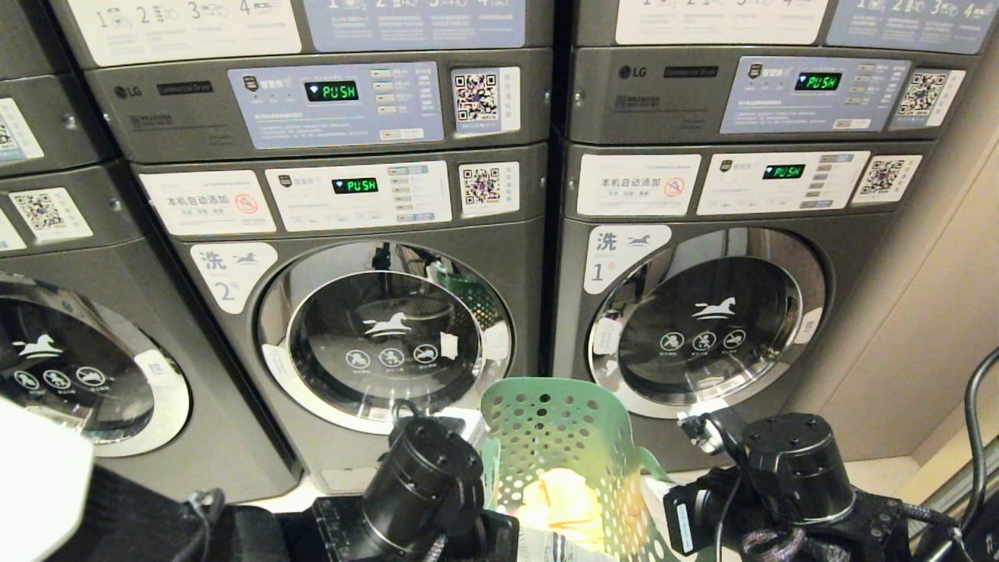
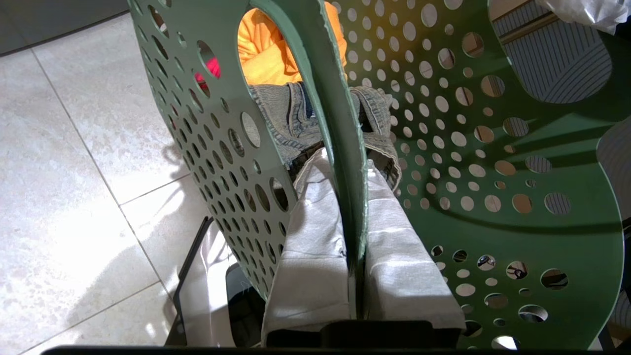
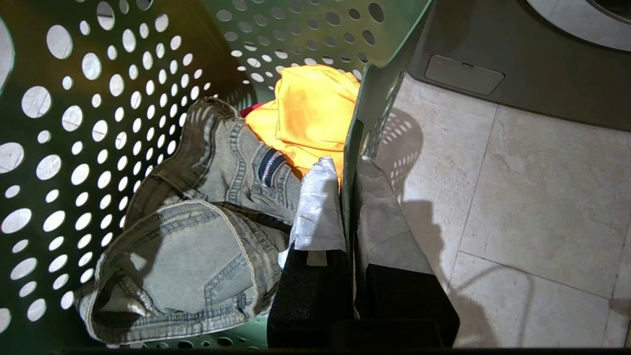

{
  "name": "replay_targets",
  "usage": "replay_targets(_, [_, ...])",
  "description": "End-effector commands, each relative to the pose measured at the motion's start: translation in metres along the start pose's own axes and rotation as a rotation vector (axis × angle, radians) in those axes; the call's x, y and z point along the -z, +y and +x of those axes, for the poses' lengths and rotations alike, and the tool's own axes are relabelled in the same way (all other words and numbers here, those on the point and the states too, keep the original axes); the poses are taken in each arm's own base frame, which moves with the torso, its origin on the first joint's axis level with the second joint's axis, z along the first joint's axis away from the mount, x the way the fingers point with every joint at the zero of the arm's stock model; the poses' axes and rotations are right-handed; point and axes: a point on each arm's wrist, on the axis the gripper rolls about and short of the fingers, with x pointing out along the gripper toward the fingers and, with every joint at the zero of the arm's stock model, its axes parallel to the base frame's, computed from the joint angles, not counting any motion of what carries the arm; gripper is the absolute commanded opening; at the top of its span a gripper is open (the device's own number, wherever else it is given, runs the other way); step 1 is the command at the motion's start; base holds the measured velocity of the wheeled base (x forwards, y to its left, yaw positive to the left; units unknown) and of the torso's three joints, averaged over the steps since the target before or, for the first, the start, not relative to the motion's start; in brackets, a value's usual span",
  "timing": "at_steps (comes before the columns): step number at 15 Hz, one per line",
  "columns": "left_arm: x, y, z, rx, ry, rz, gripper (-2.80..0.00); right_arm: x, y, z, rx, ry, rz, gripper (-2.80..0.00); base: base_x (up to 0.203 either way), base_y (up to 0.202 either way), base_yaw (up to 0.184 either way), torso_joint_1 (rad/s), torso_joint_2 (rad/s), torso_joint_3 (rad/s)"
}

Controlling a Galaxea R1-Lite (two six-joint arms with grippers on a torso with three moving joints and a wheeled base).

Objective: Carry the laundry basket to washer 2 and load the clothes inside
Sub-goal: Pick up the clothes basket and put it beside the washing machine

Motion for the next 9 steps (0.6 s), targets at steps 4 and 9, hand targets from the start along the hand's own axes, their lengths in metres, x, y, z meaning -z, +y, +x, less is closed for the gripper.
replay_targets(4, [0.001,-0.006,0.006,0.010,0.007,0.008,-2.80,0.000,-0.001,0.000,0.043,-0.013,-0.001,-2.80,0.000,0.000,0.000,0.000,0.00,-0.099])
replay_targets(9, [-0.006,-0.022,0.026,0.035,-0.002,0.025,-2.80,-0.003,-0.011,0.002,0.173,-0.036,-0.018,-2.80,0.000,0.000,0.000,0.003,0.00,-0.191])
